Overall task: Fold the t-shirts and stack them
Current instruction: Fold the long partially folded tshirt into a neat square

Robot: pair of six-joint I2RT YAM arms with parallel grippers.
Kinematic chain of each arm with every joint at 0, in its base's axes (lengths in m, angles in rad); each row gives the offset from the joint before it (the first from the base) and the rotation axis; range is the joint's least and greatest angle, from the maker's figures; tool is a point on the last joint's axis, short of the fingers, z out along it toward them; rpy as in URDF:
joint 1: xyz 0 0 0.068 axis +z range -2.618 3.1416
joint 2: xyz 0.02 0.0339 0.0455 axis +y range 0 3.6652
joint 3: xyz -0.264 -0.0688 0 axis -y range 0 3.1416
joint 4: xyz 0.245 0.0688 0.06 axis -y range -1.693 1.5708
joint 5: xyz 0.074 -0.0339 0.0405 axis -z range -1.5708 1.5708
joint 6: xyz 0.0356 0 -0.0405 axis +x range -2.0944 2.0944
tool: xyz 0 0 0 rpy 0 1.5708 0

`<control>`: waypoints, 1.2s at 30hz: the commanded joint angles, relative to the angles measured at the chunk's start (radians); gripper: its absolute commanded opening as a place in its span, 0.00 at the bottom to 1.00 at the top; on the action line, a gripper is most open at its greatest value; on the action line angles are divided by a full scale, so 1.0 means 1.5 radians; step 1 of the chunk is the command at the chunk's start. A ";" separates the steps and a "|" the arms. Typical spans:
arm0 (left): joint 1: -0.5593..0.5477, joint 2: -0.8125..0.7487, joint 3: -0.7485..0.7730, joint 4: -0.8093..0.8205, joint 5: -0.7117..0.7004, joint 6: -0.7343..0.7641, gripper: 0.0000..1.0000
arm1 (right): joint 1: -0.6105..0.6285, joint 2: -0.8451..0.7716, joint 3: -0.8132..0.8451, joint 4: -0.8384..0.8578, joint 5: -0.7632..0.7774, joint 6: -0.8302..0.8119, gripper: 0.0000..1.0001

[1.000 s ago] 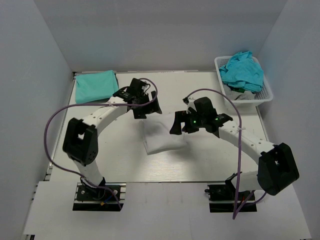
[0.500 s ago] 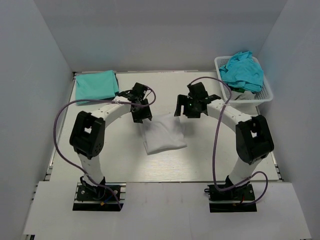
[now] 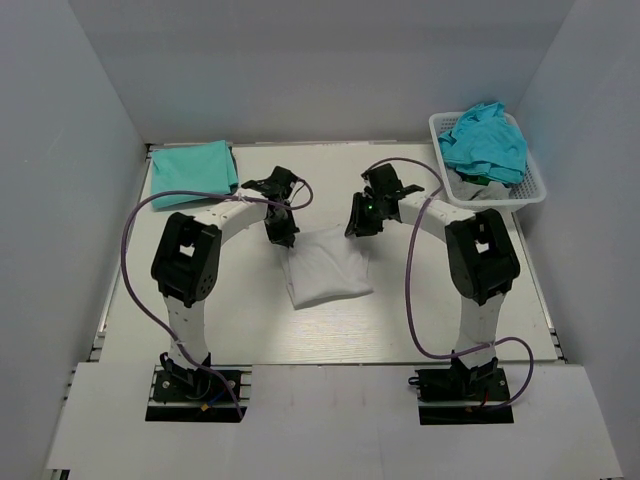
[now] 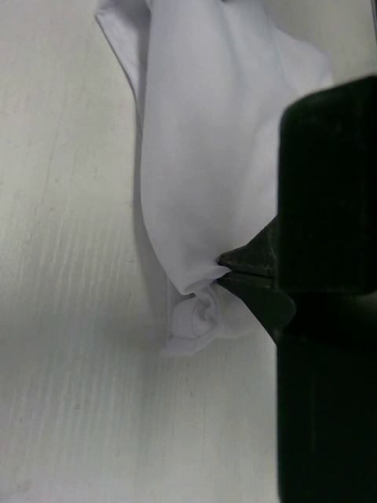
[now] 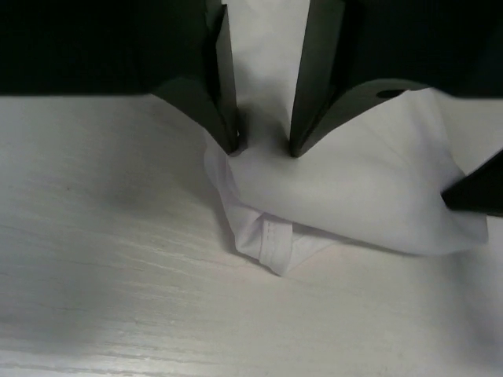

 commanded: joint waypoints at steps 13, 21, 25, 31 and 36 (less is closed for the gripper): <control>-0.011 -0.213 -0.062 0.024 0.003 0.017 0.00 | -0.004 -0.125 -0.030 0.043 -0.042 -0.001 0.00; -0.005 -0.312 -0.157 0.065 -0.012 0.003 0.00 | -0.003 -0.167 -0.062 0.056 -0.056 -0.003 0.00; 0.001 -0.266 -0.173 0.094 -0.052 -0.012 0.00 | -0.002 -0.126 -0.024 0.048 -0.023 -0.010 0.00; 0.024 -0.138 -0.093 0.084 -0.147 -0.039 0.00 | -0.014 -0.005 0.067 0.034 -0.002 -0.043 0.00; 0.045 -0.053 -0.038 0.090 -0.159 -0.026 0.00 | -0.022 0.106 0.143 0.017 0.001 -0.054 0.00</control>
